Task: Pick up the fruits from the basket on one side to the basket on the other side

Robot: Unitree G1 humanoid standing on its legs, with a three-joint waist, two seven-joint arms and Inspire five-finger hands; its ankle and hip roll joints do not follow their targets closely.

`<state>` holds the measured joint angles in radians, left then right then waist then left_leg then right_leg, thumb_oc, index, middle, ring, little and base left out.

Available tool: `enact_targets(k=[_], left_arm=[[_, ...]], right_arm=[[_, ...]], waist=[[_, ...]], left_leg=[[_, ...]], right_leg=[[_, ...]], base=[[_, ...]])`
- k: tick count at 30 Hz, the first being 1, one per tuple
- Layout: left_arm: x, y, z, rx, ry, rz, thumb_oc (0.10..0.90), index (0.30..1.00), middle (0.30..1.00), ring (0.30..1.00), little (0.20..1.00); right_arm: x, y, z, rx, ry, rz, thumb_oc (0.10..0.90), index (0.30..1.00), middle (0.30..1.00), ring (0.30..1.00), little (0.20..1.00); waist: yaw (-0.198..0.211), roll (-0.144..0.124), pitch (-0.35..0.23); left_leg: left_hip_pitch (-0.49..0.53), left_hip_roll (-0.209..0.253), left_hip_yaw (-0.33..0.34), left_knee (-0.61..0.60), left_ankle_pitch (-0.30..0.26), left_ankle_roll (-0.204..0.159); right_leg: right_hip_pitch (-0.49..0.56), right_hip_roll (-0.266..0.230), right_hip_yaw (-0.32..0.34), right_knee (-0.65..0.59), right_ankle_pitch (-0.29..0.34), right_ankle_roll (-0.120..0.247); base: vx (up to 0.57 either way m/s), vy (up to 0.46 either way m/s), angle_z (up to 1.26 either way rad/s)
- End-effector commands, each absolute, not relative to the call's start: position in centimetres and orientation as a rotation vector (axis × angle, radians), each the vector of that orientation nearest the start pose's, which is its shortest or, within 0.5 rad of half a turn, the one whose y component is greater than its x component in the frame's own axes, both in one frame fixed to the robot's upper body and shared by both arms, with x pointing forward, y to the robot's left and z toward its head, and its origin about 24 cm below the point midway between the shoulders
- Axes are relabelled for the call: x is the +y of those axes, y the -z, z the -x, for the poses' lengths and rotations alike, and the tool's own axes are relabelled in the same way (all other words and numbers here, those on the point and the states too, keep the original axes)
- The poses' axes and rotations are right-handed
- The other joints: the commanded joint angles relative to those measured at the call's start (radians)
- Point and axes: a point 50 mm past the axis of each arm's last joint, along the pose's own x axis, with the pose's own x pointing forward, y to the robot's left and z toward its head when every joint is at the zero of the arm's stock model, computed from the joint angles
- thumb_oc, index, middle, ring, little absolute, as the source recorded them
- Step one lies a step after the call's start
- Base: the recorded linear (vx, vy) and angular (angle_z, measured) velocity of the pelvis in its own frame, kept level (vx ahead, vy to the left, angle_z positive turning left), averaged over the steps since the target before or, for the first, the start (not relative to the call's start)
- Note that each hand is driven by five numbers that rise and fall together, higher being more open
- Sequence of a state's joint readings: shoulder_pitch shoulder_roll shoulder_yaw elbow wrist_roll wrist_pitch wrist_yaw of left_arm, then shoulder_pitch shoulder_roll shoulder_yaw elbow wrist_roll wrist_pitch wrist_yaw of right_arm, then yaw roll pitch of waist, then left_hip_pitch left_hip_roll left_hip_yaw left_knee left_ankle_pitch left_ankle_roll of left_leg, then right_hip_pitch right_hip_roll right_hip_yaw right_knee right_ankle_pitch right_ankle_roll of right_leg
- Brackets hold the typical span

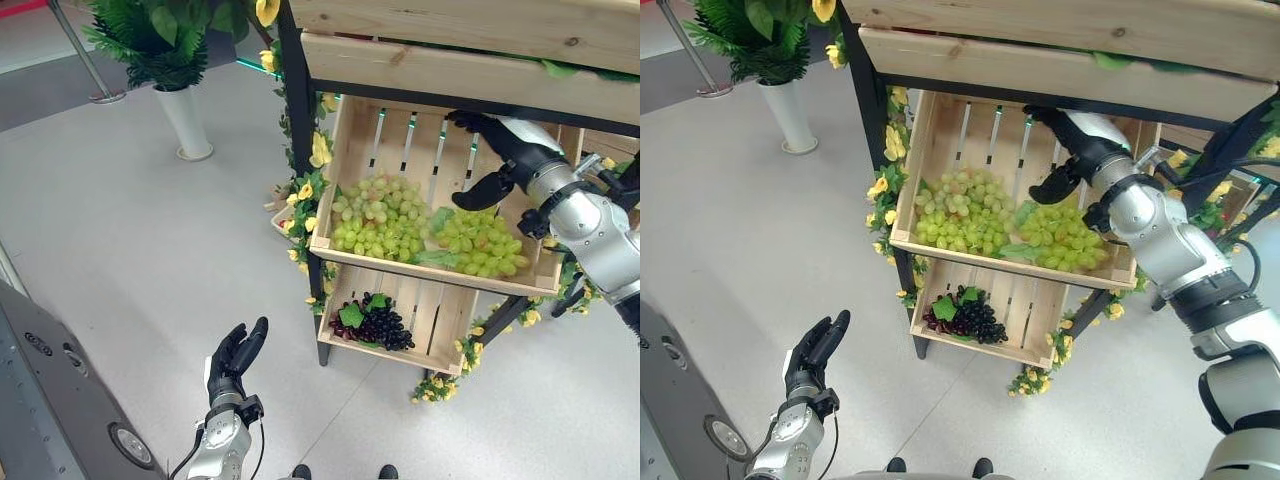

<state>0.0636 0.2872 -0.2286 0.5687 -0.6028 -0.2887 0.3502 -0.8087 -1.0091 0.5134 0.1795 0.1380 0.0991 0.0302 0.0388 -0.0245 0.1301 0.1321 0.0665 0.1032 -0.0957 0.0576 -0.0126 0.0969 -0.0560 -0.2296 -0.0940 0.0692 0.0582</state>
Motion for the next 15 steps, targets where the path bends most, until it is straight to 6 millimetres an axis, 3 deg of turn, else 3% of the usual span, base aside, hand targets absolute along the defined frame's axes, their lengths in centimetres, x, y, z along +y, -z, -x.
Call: enact_targets(k=[1, 7, 10, 15], left_arm=[[22.5, 3.2, -23.0, 0.203, -0.369, 0.113, 0.8, 0.9, 0.9, 0.9, 0.9], [22.6, 3.7, -22.8, 0.229, -0.357, 0.101, 0.8, 0.9, 0.9, 0.9, 0.9], [22.6, 3.9, -22.6, 0.238, -0.346, 0.096, 0.8, 0.9, 0.9, 0.9, 0.9], [22.6, 4.1, -22.4, 0.247, -0.338, 0.091, 0.8, 0.9, 0.9, 0.9, 0.9]], right_arm=[[-21.8, -28.1, -33.8, -0.421, -0.22, 0.793, 0.8, 0.9, 0.9, 0.9, 0.9], [-20.1, -23.5, -33.9, -0.251, -0.549, 0.357, 0.8, 0.9, 0.9, 0.9, 0.9], [-19.8, -21.7, -33.7, -0.222, -0.626, 0.189, 0.8, 0.9, 0.9, 0.9, 0.9], [-18.3, -21.3, -32.6, -0.313, -0.759, 0.001, 0.8, 0.9, 0.9, 0.9, 0.9]], waist=[[0.018, -0.055, -0.049], [0.026, -0.058, -0.042], [0.031, -0.058, -0.042], [0.031, -0.056, -0.04]], left_leg=[[0.035, -0.044, 0.021, 0.008, -0.145, 0.011], [0.04, -0.043, 0.016, 0.008, -0.149, 0.008], [0.039, -0.042, 0.014, 0.008, -0.149, 0.007], [0.04, -0.042, 0.013, 0.008, -0.15, 0.006]], right_leg=[[0.078, -0.033, -0.016, 0.007, -0.099, 0.017], [0.085, -0.034, -0.025, 0.007, -0.103, 0.012], [0.086, -0.034, -0.031, 0.007, -0.104, 0.011], [0.088, -0.033, -0.032, 0.007, -0.105, 0.011]], base=[[0.01, -0.004, -0.05], [0.01, -0.009, -0.02], [0.0, 0.0, 0.0], [0.0, 0.0, 0.0]])
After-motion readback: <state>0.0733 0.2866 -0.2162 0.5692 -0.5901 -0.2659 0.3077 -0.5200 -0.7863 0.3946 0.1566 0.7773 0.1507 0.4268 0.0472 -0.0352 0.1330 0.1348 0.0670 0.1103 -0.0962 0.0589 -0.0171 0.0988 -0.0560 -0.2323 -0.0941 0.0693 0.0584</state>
